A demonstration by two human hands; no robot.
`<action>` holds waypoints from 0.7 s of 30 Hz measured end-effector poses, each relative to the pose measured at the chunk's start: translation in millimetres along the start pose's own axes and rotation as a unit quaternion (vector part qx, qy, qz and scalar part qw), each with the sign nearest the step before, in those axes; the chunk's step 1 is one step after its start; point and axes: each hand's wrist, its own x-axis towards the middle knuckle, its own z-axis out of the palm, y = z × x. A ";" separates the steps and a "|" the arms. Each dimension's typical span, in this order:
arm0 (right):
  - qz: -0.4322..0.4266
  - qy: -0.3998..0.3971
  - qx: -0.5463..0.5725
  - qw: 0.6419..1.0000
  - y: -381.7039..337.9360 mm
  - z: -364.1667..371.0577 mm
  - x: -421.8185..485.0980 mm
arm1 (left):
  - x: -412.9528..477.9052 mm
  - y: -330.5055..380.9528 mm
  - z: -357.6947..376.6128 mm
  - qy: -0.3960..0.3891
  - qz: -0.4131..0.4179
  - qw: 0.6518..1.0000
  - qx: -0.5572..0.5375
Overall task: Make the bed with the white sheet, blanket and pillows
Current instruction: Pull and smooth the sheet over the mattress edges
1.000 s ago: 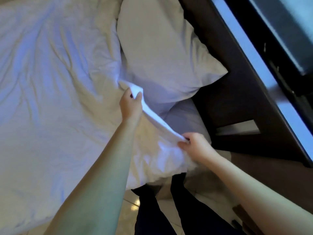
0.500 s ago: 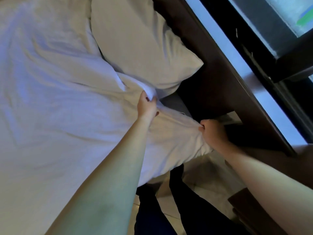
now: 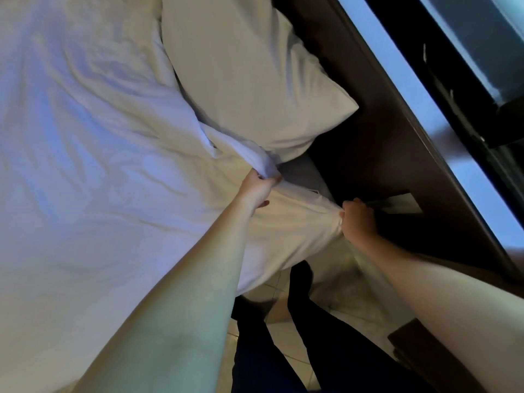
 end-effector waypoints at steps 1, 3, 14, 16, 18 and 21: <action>0.001 -0.009 -0.001 1.000 -0.2 0.8 1.1 | 0.1 -3.8 -3.6 -0.008 -0.009 1.000 0.021; -0.001 -0.021 -0.003 1.000 -1.4 1.2 2.0 | -2.4 -9.9 -9.7 -0.016 -0.026 0.998 0.054; -0.058 -0.060 0.060 0.995 -12.5 -24.6 -9.2 | -39.3 -33.2 -40.0 0.042 -0.017 0.992 0.115; -0.066 -0.063 0.065 0.994 -17.7 -33.5 -15.7 | -52.4 -34.0 -47.3 0.056 -0.008 0.990 0.126; -0.072 -0.066 0.072 0.993 -23.8 -41.7 -22.9 | -68.2 -32.5 -56.2 0.071 0.003 0.986 0.148; -0.079 -0.078 0.084 0.990 -34.0 -54.0 -34.4 | -91.0 -33.3 -70.5 0.093 0.010 0.981 0.171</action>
